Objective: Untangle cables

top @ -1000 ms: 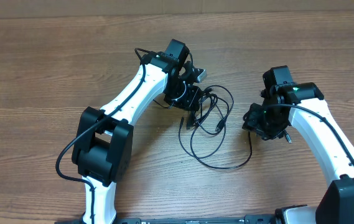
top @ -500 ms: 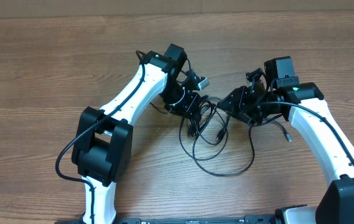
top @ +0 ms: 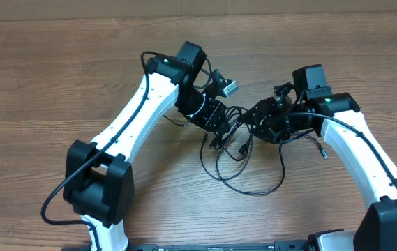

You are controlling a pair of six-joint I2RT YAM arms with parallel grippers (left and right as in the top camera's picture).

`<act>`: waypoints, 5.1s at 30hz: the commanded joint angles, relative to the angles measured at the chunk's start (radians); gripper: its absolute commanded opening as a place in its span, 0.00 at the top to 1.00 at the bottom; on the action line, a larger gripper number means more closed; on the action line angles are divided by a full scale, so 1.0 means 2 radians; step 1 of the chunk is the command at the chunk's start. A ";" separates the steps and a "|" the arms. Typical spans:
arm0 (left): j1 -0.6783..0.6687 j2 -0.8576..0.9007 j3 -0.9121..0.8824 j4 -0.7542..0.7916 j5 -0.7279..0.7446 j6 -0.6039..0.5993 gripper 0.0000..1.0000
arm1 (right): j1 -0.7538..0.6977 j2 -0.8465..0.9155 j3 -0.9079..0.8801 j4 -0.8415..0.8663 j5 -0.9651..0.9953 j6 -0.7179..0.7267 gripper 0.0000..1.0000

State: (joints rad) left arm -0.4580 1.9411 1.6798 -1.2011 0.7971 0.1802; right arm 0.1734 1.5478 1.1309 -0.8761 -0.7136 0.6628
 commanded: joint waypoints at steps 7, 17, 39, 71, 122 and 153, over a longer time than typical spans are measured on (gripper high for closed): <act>-0.001 -0.013 0.010 -0.023 0.091 0.038 0.96 | 0.005 0.002 0.007 0.008 -0.007 0.014 0.52; -0.013 -0.013 0.010 -0.029 0.158 0.064 0.96 | 0.005 0.002 0.007 0.019 -0.007 0.035 0.58; -0.005 -0.013 0.010 -0.030 0.117 0.067 0.96 | 0.005 0.002 0.007 -0.018 0.065 0.044 0.96; 0.018 -0.014 0.023 -0.044 -0.121 -0.008 0.96 | -0.008 0.002 0.007 -0.069 0.179 -0.138 0.22; 0.030 0.048 0.322 -0.241 -0.303 -0.113 0.70 | -0.009 0.002 0.007 -0.108 0.235 -0.134 0.20; -0.020 0.050 0.044 -0.044 -0.178 -0.128 0.52 | -0.009 0.002 0.007 -0.108 0.235 -0.134 0.20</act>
State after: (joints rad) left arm -0.4835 2.0464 1.7889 -1.3121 0.3939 -0.0719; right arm 0.1577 1.5478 1.1320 -1.0927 -0.2543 0.4026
